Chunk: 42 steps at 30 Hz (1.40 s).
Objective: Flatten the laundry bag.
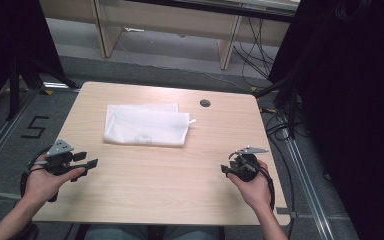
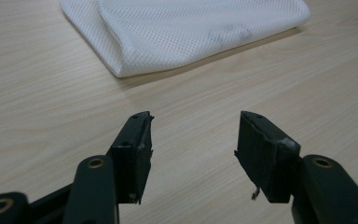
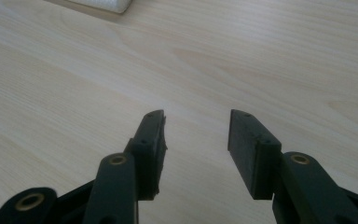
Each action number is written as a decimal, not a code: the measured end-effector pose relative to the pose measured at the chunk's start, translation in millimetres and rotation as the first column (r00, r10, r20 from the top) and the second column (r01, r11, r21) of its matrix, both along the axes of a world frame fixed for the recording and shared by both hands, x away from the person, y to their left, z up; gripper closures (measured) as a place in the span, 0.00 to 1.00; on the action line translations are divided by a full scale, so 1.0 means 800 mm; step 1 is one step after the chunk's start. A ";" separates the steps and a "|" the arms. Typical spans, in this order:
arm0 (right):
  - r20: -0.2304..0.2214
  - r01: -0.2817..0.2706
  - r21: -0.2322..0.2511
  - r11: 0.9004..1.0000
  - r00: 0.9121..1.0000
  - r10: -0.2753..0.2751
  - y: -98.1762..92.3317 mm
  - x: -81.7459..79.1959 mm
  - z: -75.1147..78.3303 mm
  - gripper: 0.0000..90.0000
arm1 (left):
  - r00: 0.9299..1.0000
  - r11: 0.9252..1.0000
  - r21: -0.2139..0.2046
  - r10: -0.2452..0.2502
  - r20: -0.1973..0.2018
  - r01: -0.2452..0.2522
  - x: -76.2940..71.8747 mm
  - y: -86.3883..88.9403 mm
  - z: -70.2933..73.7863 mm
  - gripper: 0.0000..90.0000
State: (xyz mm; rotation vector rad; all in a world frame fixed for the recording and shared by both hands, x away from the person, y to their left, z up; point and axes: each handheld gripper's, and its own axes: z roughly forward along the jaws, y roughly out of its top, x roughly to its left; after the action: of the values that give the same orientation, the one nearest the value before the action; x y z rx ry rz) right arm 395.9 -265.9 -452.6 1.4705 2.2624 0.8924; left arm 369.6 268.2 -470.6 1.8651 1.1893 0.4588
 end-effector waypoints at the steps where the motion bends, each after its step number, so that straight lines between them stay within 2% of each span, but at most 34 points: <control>1: -0.004 -0.006 0.014 1.000 1.000 0.006 0.001 0.000 0.000 0.63 | 1.000 1.000 0.002 0.000 0.002 0.000 0.001 -0.001 0.000 0.50; 4: -0.006 -0.022 0.022 1.000 1.000 0.023 0.000 -0.001 0.001 0.63 | 1.000 1.000 -0.001 -0.011 0.004 0.011 0.003 -0.004 0.000 0.50; 5: 0.010 -0.035 0.019 0.999 0.999 0.035 -0.001 -0.001 0.000 0.63 | 1.000 1.000 -0.002 -0.018 0.010 0.018 0.004 -0.005 0.000 0.50; 6: 0.022 -0.034 0.018 0.999 0.999 0.034 -0.002 0.000 -0.001 0.63 | 1.000 1.000 0.015 -0.027 0.016 0.026 0.005 -0.007 0.001 0.50; 7: -0.010 -0.004 0.025 1.000 1.000 0.004 0.000 -0.003 0.001 0.63 | 0.999 0.998 0.035 -0.046 0.019 0.045 0.006 -0.007 0.002 0.50; 8: -0.010 -0.004 0.025 1.000 1.000 0.004 0.000 -0.003 0.001 0.63 | 0.998 0.998 0.031 -0.054 0.027 0.054 0.008 -0.009 0.002 0.50; 9: 0.012 -0.010 0.015 1.000 1.000 0.010 -0.002 -0.003 0.000 0.63 | 0.997 0.998 0.015 -0.067 0.035 0.067 0.010 -0.014 0.002 0.50; 10: 0.034 -0.024 0.015 1.000 0.999 0.023 -0.003 -0.001 0.002 0.63 | 0.995 0.996 0.025 -0.088 0.037 0.087 0.013 -0.016 0.004 0.51; 11: 0.010 -0.002 0.026 1.000 1.000 0.002 -0.001 -0.003 0.004 0.63 | 0.994 0.994 0.025 -0.103 0.045 0.102 0.017 -0.021 0.006 0.51; 16: 0.012 -0.004 0.018 1.000 1.000 0.004 0.001 -0.003 0.002 0.63 | 0.987 0.989 0.026 -0.149 0.062 0.147 0.029 -0.040 0.020 0.51; 17: 0.037 -0.030 0.007 1.000 0.999 0.029 -0.001 -0.001 0.000 0.63 | 0.985 0.987 0.033 -0.159 0.064 0.157 0.033 -0.045 0.022 0.51; 18: 0.029 -0.028 0.007 1.000 0.999 0.027 -0.001 -0.001 -0.001 0.63 | 0.982 0.983 0.047 -0.179 0.059 0.177 0.037 -0.047 0.024 0.51; 20: 0.005 -0.005 0.016 1.000 1.000 0.005 0.001 -0.002 0.001 0.63 | 0.980 0.981 0.041 -0.194 0.049 0.192 0.049 -0.058 0.025 0.50; 21: 0.017 -0.015 0.005 1.000 1.000 0.014 0.000 -0.001 0.001 0.63 | 0.976 0.975 0.067 -0.214 0.040 0.211 0.054 -0.059 0.026 0.50; 22: 0.023 -0.018 0.019 1.000 1.000 0.018 0.000 0.001 0.002 0.62 | 0.974 0.972 0.078 -0.223 0.034 0.220 0.063 -0.065 0.027 0.50; 25: 0.005 -0.007 0.022 1.000 1.000 0.007 0.002 0.001 0.002 0.62 | 0.975 0.974 0.069 -0.218 0.042 0.214 0.088 -0.083 0.026 0.51; 26: 0.000 0.000 0.024 1.000 1.000 0.000 0.003 0.001 0.002 0.62 | 0.970 0.967 0.086 -0.242 0.020 0.239 0.098 -0.087 0.027 0.50; 27: 0.037 -0.025 0.015 1.000 0.999 0.024 0.002 0.005 -0.001 0.62 | 0.966 0.962 0.098 -0.259 0.010 0.256 0.107 -0.094 0.026 0.50; 28: 0.037 -0.025 0.015 1.000 0.999 0.024 0.002 0.005 -0.001 0.62 | 0.964 0.959 0.112 -0.265 0.008 0.262 0.112 -0.099 0.025 0.50; 30: -0.004 -0.009 0.026 1.000 1.000 0.009 0.004 0.003 0.001 0.62 | 0.961 0.950 0.153 -0.277 0.002 0.273 0.127 -0.112 0.024 0.49; 31: 0.001 -0.014 0.027 1.000 1.000 0.014 0.005 0.004 0.001 0.62 | 0.959 0.944 0.178 -0.283 -0.004 0.279 0.134 -0.117 0.024 0.48; 32: 0.000 -0.004 0.030 1.000 1.000 0.004 0.006 0.004 0.001 0.62 | 0.956 0.940 0.181 -0.293 -0.012 0.290 0.142 -0.125 0.024 0.48; 33: -0.002 -0.006 0.033 0.999 1.000 0.006 0.006 0.004 0.001 0.62 | 0.956 0.941 0.176 -0.292 -0.018 0.290 0.146 -0.129 0.023 0.47; 39: -0.006 -0.012 0.043 0.999 1.000 0.012 0.004 0.006 -0.001 0.61 | 0.955 0.935 0.196 -0.289 -0.062 0.296 0.175 -0.160 0.012 0.45; 40: 0.017 -0.034 0.033 0.999 0.999 0.034 0.002 0.008 -0.003 0.61 | 0.954 0.933 0.199 -0.290 -0.077 0.299 0.180 -0.165 0.009 0.45; 41: -0.007 -0.011 0.043 0.999 1.000 0.011 0.004 0.007 -0.002 0.61 | 0.954 0.933 0.200 -0.288 -0.088 0.300 0.183 -0.169 0.006 0.45; 42: -0.015 -0.014 0.047 0.999 1.000 0.014 0.005 0.007 -0.002 0.61 | 0.955 0.934 0.203 -0.282 -0.091 0.295 0.185 -0.173 0.003 0.45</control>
State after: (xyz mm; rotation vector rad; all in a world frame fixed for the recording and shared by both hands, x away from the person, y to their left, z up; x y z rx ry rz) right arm 401.4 -262.1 -454.1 1.4881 2.2805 0.9475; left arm 517.7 129.7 -468.3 2.2131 0.9094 0.3788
